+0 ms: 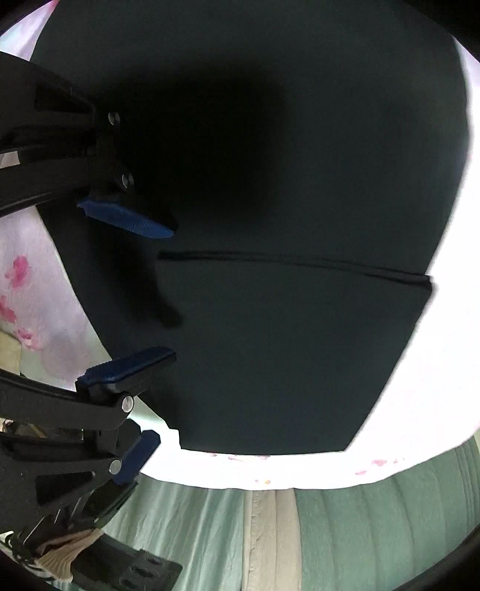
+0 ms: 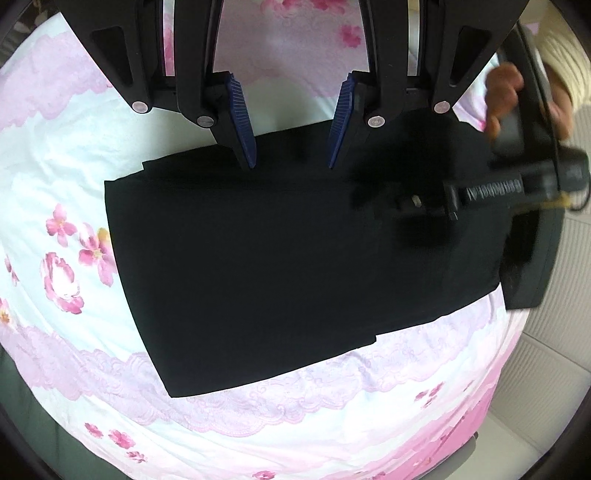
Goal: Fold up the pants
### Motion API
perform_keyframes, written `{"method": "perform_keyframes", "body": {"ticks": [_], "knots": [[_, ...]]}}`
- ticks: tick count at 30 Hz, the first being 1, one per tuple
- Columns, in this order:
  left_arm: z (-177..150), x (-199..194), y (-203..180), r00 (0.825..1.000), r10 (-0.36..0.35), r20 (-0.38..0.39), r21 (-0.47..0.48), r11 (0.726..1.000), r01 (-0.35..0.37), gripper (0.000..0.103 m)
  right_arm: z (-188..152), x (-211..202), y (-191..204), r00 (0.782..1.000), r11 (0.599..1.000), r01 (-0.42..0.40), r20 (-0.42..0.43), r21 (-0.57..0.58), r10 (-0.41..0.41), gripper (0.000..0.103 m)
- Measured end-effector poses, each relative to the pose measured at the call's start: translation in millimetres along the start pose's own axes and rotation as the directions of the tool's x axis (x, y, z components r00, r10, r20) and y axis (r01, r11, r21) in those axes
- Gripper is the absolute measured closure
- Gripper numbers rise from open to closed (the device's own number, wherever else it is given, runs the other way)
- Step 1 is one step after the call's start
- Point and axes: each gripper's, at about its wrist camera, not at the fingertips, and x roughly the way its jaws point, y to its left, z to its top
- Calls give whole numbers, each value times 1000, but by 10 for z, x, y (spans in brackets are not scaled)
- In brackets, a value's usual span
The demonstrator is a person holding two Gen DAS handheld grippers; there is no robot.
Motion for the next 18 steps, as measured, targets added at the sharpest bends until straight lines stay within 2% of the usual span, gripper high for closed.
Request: {"method": "perform_keyframes", "body": {"ticks": [3, 4, 6, 7, 8, 11, 14, 18], "knots": [[18, 117, -11, 1000, -1, 11, -20, 1000, 1, 44, -9, 10, -20, 1000, 1000, -6, 0, -6, 6, 62], [39, 141, -9, 1000, -13, 15, -41, 999, 14, 48, -12, 17, -23, 1000, 1000, -6, 1, -7, 6, 62], [67, 161, 51, 999, -29, 28, -106, 994, 32, 65, -23, 0, -34, 1000, 1000, -8, 5, -9, 8, 62], [76, 166, 72, 999, -33, 34, -124, 992, 37, 81, -32, -14, -41, 1000, 1000, -8, 7, -11, 8, 62], [87, 169, 111, 998, -41, 42, -156, 987, 47, 88, -41, -24, -46, 1000, 1000, -5, 8, -12, 5, 62], [67, 87, 104, 996, -52, 71, -172, 983, 64, 94, -66, -66, -67, 1000, 1000, -2, 14, -10, 2, 62], [-33, -183, -87, 989, -41, 145, -79, 995, 53, 94, -98, -119, -52, 1000, 1000, 4, 22, -18, -4, 62], [-242, -729, -357, 963, -40, 268, 42, 999, 30, 94, -159, -241, -38, 999, 1000, -3, 40, -23, 4, 62]]}}
